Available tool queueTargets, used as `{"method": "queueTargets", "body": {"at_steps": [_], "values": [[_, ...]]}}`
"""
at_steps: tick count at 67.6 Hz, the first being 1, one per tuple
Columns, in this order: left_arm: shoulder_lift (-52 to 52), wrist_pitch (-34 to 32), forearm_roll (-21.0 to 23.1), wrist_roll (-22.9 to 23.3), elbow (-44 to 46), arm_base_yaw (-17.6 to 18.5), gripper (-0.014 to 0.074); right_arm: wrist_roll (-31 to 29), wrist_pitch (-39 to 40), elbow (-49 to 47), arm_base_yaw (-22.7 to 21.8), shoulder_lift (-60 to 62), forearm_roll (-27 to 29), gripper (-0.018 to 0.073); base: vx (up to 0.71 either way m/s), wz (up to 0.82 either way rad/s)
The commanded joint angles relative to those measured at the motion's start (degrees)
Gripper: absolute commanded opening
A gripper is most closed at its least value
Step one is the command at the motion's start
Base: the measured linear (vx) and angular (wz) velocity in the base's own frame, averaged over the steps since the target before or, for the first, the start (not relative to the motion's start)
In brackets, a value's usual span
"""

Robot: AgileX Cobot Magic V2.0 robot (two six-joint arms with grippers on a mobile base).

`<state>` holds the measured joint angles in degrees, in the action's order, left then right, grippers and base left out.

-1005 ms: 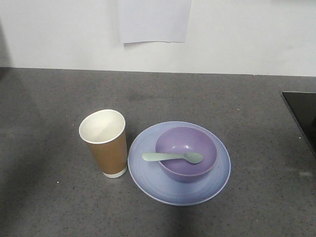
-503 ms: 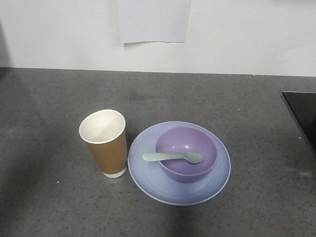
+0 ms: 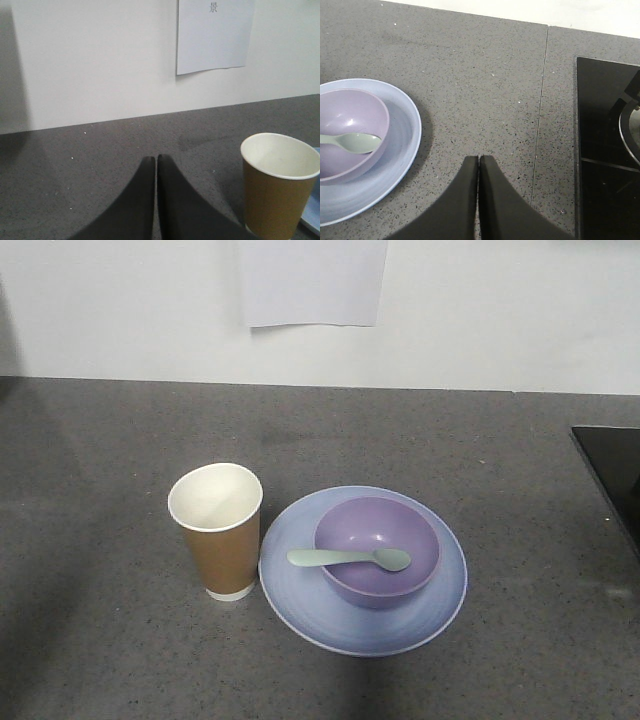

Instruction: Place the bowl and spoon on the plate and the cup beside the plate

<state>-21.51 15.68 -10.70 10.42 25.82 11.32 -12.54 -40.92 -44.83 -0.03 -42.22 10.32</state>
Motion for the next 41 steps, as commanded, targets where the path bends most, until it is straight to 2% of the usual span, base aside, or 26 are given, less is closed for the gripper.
{"method": "queueTargets", "body": {"at_steps": [1, 12, 25, 35, 41], "values": [[3.9, -8.3, 3.4, -4.8, -2.7, -2.3, -0.0008, -0.1, 3.6, -1.4, -0.4, 0.1, 0.4, -0.0011, 0.0, 0.0], [11.7, -10.3, 8.3, -9.8, -10.3, -4.9, -0.0008, -0.1, 3.6, -1.4, -0.4, 0.1, 0.4, -0.0011, 0.0, 0.0], [18.8, -10.4, 8.8, -9.4, -17.2, -5.9, -0.0008, -0.1, 3.6, -1.4, -0.4, 0.1, 0.4, -0.0011, 0.0, 0.0], [22.3, -11.2, 10.7, -9.3, -20.6, -7.2, -0.0008, -0.1, 3.6, -1.4, -0.4, 0.1, 0.4, -0.0011, 0.0, 0.0], [23.0, -12.9, 10.7, -8.0, -22.3, -7.9, -0.0008, -0.1, 3.6, -1.4, -0.4, 0.1, 0.4, -0.0011, 0.0, 0.0]]}}
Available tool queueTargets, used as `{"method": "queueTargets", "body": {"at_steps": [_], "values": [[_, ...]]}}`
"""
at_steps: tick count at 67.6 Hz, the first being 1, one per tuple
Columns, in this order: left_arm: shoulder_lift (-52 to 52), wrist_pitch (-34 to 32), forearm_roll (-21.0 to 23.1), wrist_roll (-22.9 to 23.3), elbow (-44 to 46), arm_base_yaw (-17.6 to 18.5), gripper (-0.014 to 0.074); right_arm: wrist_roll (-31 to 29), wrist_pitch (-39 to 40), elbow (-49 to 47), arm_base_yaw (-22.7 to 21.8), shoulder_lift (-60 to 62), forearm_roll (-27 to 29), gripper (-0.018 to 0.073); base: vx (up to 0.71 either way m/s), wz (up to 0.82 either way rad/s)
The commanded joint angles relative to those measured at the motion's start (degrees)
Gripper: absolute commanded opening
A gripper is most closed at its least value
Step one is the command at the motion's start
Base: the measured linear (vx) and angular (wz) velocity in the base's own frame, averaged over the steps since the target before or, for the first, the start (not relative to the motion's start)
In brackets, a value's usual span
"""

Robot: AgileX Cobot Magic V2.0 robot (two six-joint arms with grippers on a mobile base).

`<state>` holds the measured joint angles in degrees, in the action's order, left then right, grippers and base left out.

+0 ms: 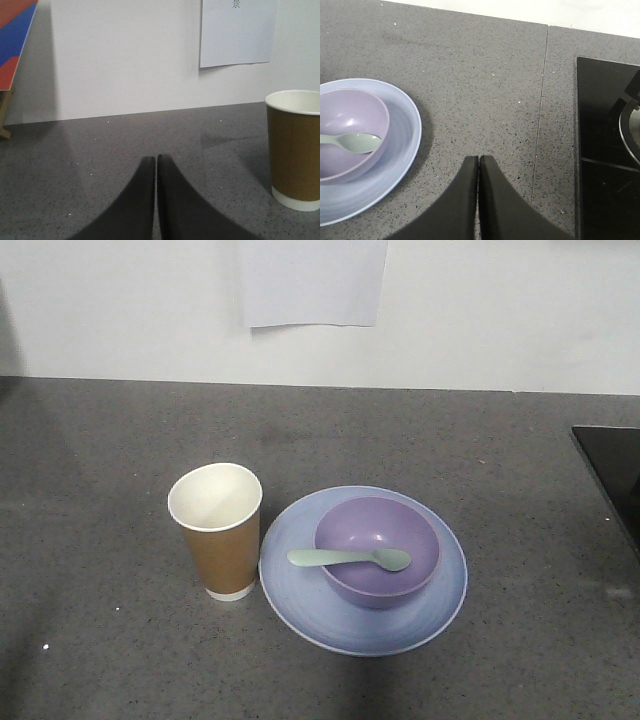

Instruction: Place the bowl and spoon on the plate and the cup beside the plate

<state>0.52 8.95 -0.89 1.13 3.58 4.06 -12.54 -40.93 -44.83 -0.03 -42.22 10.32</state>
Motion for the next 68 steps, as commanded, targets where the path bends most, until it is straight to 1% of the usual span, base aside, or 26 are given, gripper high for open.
{"method": "queueTargets", "body": {"at_steps": [1, 12, 22, 68], "values": [[1.0, -6.6, 0.9, 1.5, -0.4, -0.8, -0.0007, -0.1, 3.6, -1.4, -0.4, 0.1, 0.4, -0.0011, 0.0, 0.0], [1.0, -11.6, 0.3, 4.7, -4.0, -1.0, -0.0008, -0.1, 3.6, -1.4, -0.4, 0.1, 0.4, -0.0011, 0.0, 0.0], [1.0, -11.2, -0.4, 4.8, -3.9, -1.0, -0.0008, -0.1, 3.6, -1.4, -0.4, 0.1, 0.4, -0.0011, 0.0, 0.0], [0.9, -11.1, -0.2, 4.8, -3.9, -1.0, -0.0008, -0.1, 3.6, -1.4, -0.4, 0.1, 0.4, -0.0011, 0.0, 0.0]]}}
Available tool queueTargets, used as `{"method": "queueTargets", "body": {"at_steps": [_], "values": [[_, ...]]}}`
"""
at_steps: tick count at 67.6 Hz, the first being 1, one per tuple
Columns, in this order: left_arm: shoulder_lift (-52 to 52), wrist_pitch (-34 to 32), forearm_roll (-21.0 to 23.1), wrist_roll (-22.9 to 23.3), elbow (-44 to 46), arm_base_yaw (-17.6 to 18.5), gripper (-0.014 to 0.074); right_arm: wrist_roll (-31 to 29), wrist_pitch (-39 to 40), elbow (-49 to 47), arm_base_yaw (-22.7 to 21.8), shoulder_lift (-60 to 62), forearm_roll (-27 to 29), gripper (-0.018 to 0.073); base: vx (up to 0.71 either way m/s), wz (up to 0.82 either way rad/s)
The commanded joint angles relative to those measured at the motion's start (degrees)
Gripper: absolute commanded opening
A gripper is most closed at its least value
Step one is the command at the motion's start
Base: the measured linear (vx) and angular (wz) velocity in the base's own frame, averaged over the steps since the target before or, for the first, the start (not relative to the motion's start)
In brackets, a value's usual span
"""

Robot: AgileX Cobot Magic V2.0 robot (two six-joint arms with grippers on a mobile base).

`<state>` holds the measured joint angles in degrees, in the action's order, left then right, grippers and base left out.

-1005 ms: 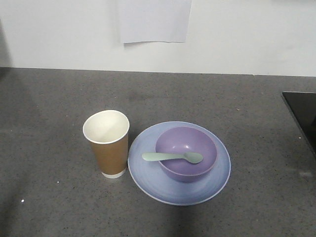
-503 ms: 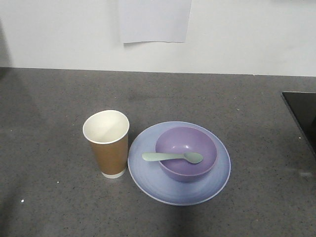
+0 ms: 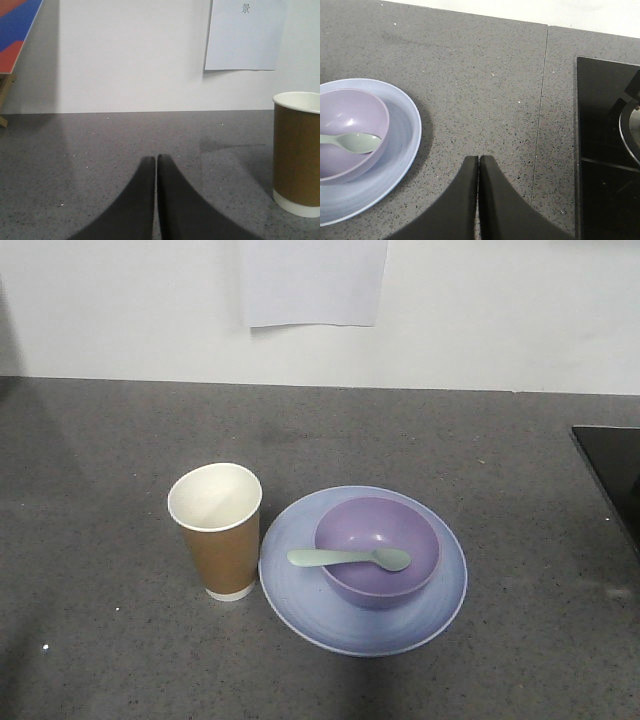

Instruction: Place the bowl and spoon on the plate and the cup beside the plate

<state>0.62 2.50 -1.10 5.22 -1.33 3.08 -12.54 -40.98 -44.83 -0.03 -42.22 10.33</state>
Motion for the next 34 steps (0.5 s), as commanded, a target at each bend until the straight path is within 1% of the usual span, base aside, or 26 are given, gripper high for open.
{"method": "queueTargets", "body": {"at_steps": [1, 16, 24, 31, 34], "values": [[0.8, -4.6, 0.0, 0.7, 1.0, -0.1, -0.0008, -0.1, 3.7, -1.4, -0.4, 0.1, 0.4, -0.0011, 0.0, 0.0], [0.8, -4.6, 0.0, 0.7, 1.0, -0.1, -0.0008, -0.2, 3.7, -1.4, -0.4, 0.1, 0.3, -0.0011, 0.0, 0.0], [0.8, -4.6, 0.0, 0.7, 1.0, -0.1, -0.0008, -0.1, 5.4, 1.0, -0.4, 1.6, -0.7, -0.0011, 0.0, 0.0], [0.8, -4.6, 0.0, 0.7, 1.0, -0.1, -0.0008, 0.8, 11.1, 6.1, -0.4, 4.6, -0.7, -0.0011, 0.0, 0.0], [0.8, -4.6, 0.0, 0.7, 1.0, -0.1, -0.0008, 1.9, 15.5, 8.9, -0.4, 6.2, -0.9, -0.0011, 0.0, 0.0]]}}
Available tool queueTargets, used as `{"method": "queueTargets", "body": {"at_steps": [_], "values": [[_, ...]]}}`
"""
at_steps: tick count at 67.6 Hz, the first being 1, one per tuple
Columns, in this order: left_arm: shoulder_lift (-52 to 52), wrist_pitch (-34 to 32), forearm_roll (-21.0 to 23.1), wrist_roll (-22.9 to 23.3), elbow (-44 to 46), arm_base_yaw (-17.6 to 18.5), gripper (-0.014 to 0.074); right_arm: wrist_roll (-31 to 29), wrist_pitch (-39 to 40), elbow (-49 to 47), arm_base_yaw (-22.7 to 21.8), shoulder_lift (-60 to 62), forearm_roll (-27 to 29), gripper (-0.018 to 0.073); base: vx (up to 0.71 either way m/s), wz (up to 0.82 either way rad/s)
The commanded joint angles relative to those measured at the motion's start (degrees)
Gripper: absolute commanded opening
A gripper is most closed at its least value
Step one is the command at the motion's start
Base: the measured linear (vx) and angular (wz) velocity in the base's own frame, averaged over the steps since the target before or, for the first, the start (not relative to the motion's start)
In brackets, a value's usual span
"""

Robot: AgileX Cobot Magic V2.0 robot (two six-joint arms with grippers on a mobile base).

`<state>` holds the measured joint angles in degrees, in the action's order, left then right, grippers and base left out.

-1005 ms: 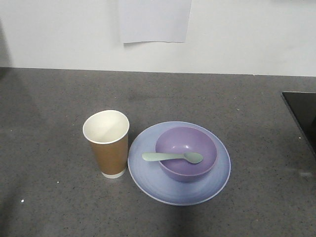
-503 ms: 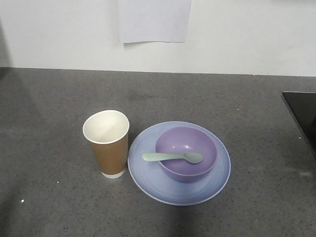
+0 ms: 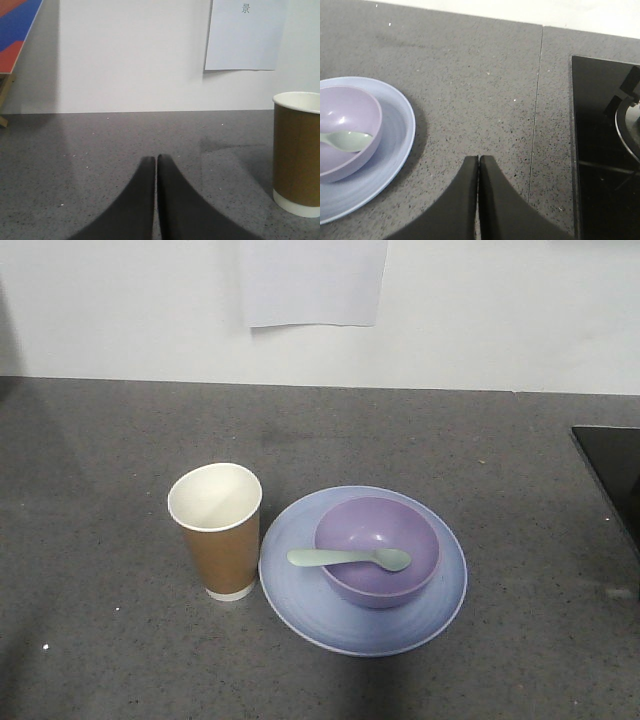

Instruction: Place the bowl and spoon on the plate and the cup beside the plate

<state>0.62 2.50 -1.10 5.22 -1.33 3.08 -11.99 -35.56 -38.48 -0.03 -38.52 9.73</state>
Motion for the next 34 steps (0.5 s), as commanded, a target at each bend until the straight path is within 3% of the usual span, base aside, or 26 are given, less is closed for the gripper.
{"method": "queueTargets", "body": {"at_steps": [1, 16, 34], "values": [[0.8, -4.6, 0.0, 0.7, 1.0, -0.1, -0.0008, 1.7, 11.3, 4.0, -0.4, 3.0, -0.4, -0.0011, 0.0, 0.0], [0.8, -4.6, 0.0, 0.7, 1.0, -0.1, -0.0008, 5.3, 26.0, 18.3, -0.4, 14.0, -2.1, -0.0011, 0.0, 0.0], [0.8, -4.6, 0.0, 0.7, 1.0, -0.1, -0.0008, 5.5, 28.6, 29.4, -0.4, 29.7, -4.7, -0.0011, 0.0, 0.0]]}}
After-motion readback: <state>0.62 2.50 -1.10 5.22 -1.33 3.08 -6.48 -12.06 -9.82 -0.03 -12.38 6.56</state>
